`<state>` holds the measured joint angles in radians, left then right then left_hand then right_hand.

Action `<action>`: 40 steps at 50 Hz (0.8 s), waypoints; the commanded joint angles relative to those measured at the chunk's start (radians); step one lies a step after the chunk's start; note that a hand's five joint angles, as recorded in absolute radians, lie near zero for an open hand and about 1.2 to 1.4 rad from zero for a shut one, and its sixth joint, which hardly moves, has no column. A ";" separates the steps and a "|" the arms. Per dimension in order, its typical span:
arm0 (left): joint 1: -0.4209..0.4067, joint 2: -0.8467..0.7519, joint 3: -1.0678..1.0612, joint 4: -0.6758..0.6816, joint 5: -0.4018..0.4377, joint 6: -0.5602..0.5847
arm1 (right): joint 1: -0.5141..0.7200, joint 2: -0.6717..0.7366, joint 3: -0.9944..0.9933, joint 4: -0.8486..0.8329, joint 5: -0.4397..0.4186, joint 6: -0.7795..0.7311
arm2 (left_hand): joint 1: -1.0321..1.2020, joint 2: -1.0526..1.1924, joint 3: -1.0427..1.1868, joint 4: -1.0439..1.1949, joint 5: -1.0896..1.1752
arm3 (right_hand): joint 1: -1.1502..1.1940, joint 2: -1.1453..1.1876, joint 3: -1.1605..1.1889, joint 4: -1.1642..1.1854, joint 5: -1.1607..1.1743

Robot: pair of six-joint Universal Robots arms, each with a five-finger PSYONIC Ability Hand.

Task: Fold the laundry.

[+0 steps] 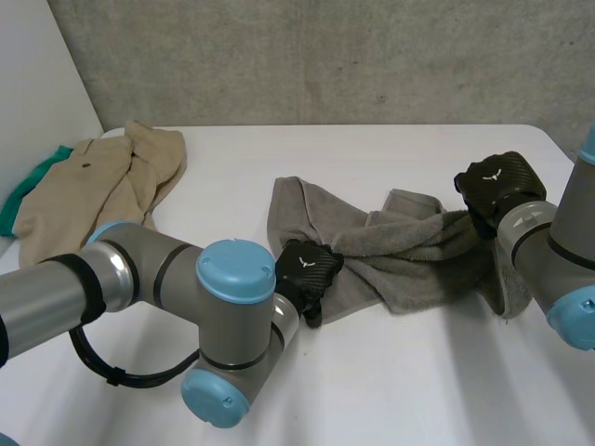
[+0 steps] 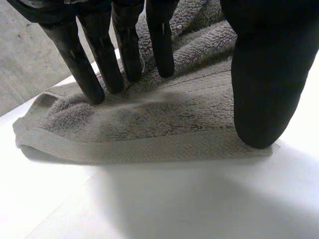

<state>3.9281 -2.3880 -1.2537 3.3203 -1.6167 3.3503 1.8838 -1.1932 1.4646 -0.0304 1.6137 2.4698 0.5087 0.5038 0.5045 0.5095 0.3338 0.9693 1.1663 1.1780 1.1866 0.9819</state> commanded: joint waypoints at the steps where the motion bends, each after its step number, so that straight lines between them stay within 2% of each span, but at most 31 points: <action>1: 0.000 -0.028 0.030 -0.001 -0.002 0.011 | 0.001 0.000 0.006 0.000 0.000 -0.002 | 0.145 0.150 0.149 0.144 0.145 | 0.427 0.230 0.218 0.210 0.240; 5: 0.000 -0.028 0.033 0.002 -0.002 0.011 | 0.001 0.000 0.010 -0.002 0.000 0.000 | 0.333 0.337 0.337 0.332 0.333 | 0.427 0.230 0.218 0.210 0.240; 13: 0.004 -0.026 0.039 0.012 0.005 0.012 | 0.001 0.000 0.010 -0.003 0.000 0.000 | 0.867 0.871 0.871 0.866 0.867 | 0.427 0.230 0.218 0.210 0.240; 24: 0.004 -0.030 0.051 0.010 0.003 0.014 | 0.003 0.000 0.016 -0.003 0.000 -0.002 | 0.888 0.892 0.892 0.887 0.888 | 0.427 0.230 0.218 0.210 0.240; 28: -0.001 -0.008 0.027 -0.005 0.000 0.009 | 0.003 0.000 0.014 -0.003 0.000 -0.002 | 0.038 0.043 0.043 0.038 0.039 | 0.427 0.230 0.218 0.210 0.240; 33: -0.003 0.090 -0.070 -0.025 0.003 0.006 | 0.003 0.000 0.013 -0.003 0.000 -0.002 | -0.040 -0.035 -0.035 -0.040 -0.039 | 0.427 0.230 0.218 0.210 0.240; 40: -0.003 0.090 -0.085 -0.024 0.003 0.014 | 0.009 0.001 0.014 -0.003 0.002 -0.002 | -0.028 -0.023 -0.024 -0.029 -0.028 | 0.427 0.230 0.218 0.210 0.240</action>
<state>3.9253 -2.3008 -1.3247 3.2954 -1.6142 3.3584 1.8883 -1.1932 1.4782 -0.0337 1.6146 2.4681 0.4486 0.4477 0.4535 0.4413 0.2605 0.9693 1.1663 1.1780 1.1870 0.9819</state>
